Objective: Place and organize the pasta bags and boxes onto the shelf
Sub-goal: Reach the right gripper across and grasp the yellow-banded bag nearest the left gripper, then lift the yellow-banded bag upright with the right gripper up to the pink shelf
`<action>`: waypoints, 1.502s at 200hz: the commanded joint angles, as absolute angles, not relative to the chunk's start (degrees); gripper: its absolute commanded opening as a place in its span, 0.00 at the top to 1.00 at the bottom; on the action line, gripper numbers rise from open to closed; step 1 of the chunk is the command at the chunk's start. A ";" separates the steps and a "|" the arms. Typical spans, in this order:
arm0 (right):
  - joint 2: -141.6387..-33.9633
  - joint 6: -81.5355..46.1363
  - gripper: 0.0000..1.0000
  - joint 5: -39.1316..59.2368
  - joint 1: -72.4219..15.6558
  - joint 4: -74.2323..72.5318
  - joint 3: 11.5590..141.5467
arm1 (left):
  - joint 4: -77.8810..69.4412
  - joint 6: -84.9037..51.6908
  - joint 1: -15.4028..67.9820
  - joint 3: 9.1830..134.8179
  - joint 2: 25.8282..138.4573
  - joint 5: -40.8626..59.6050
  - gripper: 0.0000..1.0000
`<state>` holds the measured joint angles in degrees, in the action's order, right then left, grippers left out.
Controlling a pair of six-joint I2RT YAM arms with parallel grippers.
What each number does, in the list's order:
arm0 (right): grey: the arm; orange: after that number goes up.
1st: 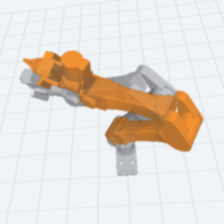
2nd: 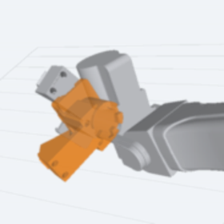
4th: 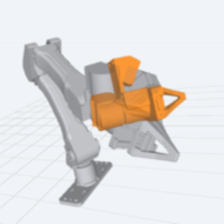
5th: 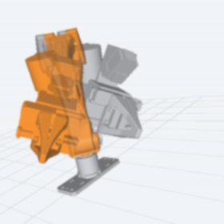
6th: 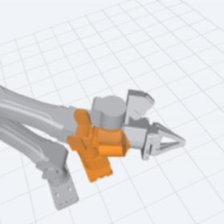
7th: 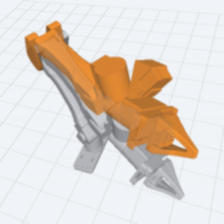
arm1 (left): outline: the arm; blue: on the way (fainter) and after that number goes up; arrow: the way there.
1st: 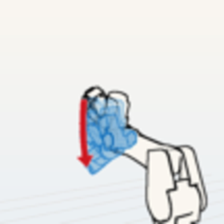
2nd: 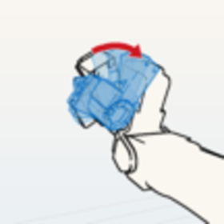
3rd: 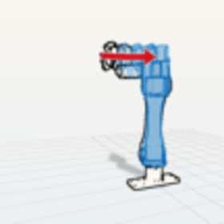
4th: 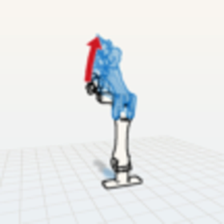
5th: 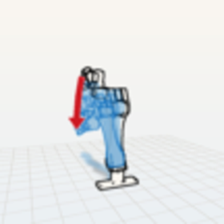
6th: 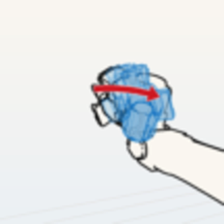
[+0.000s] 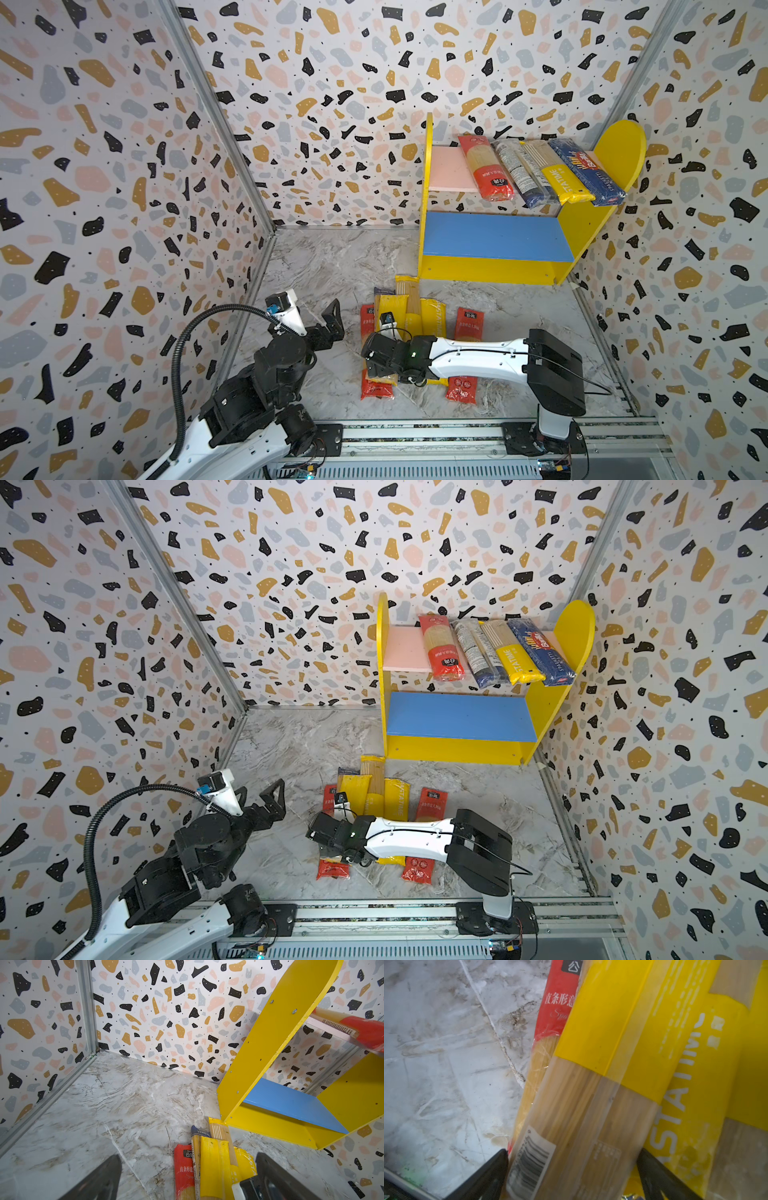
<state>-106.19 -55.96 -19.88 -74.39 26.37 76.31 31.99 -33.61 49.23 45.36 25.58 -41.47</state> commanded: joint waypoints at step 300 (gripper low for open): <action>-66.48 -43.37 0.76 2.29 -57.71 9.85 46.66 | 28.96 -33.21 49.06 49.31 34.80 -42.48 0.00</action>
<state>-73.49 -47.00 1.08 -58.87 15.79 46.46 33.41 -32.49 49.23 47.55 32.97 -43.22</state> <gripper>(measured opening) 0.417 0.995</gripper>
